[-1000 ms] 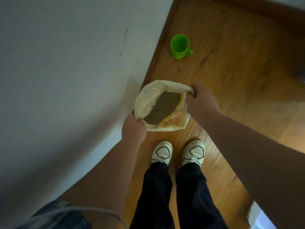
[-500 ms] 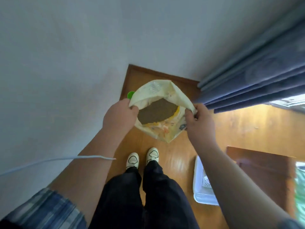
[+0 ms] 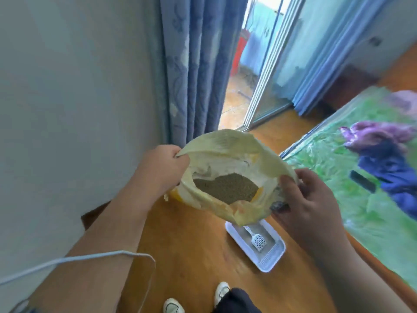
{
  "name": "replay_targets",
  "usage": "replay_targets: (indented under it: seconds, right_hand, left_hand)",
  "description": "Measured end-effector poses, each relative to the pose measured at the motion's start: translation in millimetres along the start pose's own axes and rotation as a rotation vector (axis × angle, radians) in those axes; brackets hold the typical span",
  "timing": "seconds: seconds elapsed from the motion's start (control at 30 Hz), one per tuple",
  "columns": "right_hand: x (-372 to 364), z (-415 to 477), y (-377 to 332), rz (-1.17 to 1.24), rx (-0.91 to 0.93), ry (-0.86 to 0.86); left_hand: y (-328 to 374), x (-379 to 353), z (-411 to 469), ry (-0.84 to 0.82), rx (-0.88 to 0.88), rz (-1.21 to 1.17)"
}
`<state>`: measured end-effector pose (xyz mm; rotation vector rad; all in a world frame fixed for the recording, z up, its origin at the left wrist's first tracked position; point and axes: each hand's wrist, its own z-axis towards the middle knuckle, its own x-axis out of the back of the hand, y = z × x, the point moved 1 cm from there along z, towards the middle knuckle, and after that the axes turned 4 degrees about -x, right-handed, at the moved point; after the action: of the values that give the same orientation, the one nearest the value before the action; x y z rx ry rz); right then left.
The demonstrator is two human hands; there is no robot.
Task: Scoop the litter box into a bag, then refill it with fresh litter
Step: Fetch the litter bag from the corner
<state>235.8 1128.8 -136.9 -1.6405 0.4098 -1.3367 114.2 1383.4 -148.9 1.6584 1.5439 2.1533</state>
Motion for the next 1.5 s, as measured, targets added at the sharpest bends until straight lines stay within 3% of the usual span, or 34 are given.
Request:
replay_targets:
  seconds: [0.17, 0.37, 0.87, 1.2, 1.5]
  right_hand:
    - [92.8, -40.4, 22.0, 0.094, -0.012, 0.191]
    - [173.1, -78.8, 98.0, 0.002, -0.037, 0.26]
    - [376.4, -207.4, 305.5, -0.066, -0.291, 0.404]
    - [374.6, -168.3, 440.6, -0.04, -0.679, 0.397]
    - [301.9, -115.1, 577.1, 0.006, -1.114, 0.275]
  left_hand:
    - [89.5, -46.0, -27.1, -0.108, -0.134, -0.032]
    - [152.8, -117.5, -79.8, -0.171, -0.193, -0.073]
    - [324.2, -390.0, -192.6, -0.391, -0.399, 0.125]
    - [337.3, -546.4, -162.9, -0.648, -0.515, 0.462]
    - [272.1, -711.1, -110.5, -1.028, -0.452, 0.617]
